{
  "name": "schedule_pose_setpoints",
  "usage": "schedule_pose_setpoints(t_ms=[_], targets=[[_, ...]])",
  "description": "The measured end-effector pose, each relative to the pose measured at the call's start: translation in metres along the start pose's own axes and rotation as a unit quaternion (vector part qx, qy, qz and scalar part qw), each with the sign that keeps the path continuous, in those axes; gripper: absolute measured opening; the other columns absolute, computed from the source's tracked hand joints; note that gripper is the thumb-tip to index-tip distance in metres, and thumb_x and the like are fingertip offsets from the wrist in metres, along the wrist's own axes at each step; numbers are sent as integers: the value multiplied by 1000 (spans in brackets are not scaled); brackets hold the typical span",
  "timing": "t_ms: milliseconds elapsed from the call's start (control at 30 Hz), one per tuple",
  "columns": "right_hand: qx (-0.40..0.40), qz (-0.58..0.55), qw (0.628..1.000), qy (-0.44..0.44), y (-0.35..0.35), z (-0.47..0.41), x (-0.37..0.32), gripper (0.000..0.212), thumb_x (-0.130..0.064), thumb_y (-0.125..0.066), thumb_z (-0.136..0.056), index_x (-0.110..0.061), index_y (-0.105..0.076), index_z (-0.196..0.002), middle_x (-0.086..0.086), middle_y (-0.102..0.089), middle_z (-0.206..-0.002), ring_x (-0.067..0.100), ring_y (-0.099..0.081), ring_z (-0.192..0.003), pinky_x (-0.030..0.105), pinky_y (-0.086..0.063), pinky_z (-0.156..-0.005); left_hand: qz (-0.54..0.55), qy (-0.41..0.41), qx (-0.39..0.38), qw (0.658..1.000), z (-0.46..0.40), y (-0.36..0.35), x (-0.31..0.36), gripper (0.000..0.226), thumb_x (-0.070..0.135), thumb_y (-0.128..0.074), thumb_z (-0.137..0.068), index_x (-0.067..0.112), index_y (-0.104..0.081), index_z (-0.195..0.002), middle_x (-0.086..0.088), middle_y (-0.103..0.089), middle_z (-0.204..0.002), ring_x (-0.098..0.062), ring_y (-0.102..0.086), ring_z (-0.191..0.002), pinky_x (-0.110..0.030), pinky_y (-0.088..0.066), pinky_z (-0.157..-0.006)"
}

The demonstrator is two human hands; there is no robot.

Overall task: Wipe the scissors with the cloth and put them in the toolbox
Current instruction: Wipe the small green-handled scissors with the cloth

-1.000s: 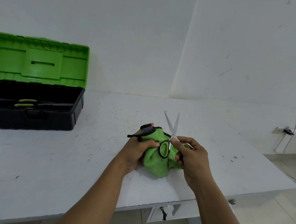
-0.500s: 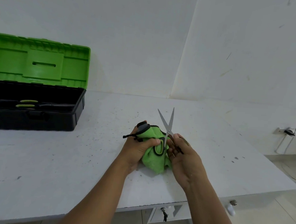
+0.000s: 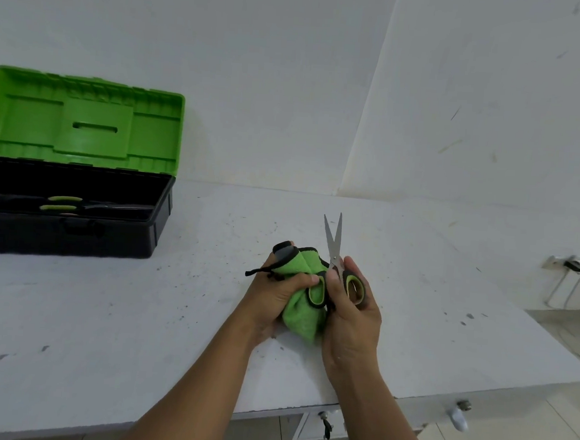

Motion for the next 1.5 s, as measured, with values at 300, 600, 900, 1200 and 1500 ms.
schedule_pose_setpoints(t_ms=[300, 600, 900, 1200, 1500], targets=[[82, 55, 995, 21, 7, -14, -11, 9, -25, -68, -102, -18, -73, -103, 3, -82, -98, 21, -79, -96, 50, -60, -96, -111, -15, -16, 994, -2, 2, -11, 67, -1, -74, -94, 33, -53, -148, 0, -73, -135, -16, -68, -127, -37, -55, -106], [70, 181, 977, 88, 17, -9, -16, 10, -26, -72, -99, -20, -76, -92, 2, -81, -86, 19, -78, -87, 37, -61, -79, 21, 68, 54, 996, -5, 11, -13, 33, 11, -45, -104, 1, -72, -119, -22, -76, -116, -34, -76, -103, -42, -62, -91], [35, 202, 977, 54, 18, -7, -8, 14, -29, -78, -92, -16, -78, -99, 2, -81, -93, 18, -77, -91, 34, -62, -79, -15, -15, 36, 999, -11, 15, -10, 52, 17, -79, -86, 8, -65, -135, -18, -73, -129, -35, -69, -124, -51, -53, -108], [-7, 244, 967, 70, 11, -8, -6, 10, -26, -79, -93, -16, -78, -90, 6, -79, -87, 26, -76, -89, 39, -64, -77, -5, -17, 84, 996, -17, 25, -13, 68, 18, -87, -72, 9, -64, -136, -17, -75, -125, -33, -74, -114, -51, -59, -100], [-27, 243, 967, 70, 3, -5, -6, 7, -24, -80, -92, -17, -78, -89, 5, -80, -89, 23, -77, -89, 45, -64, -83, 17, -2, 122, 992, -13, 26, -14, 94, 17, -95, -59, 15, -55, -145, -15, -77, -120, -32, -76, -111, -55, -58, -102]])
Point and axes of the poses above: each hand's wrist, its own z-axis away from the middle knuckle, its own y-axis out of the back of the hand, x = y × z, the point moved 7 cm from there along -z, towards the middle knuckle
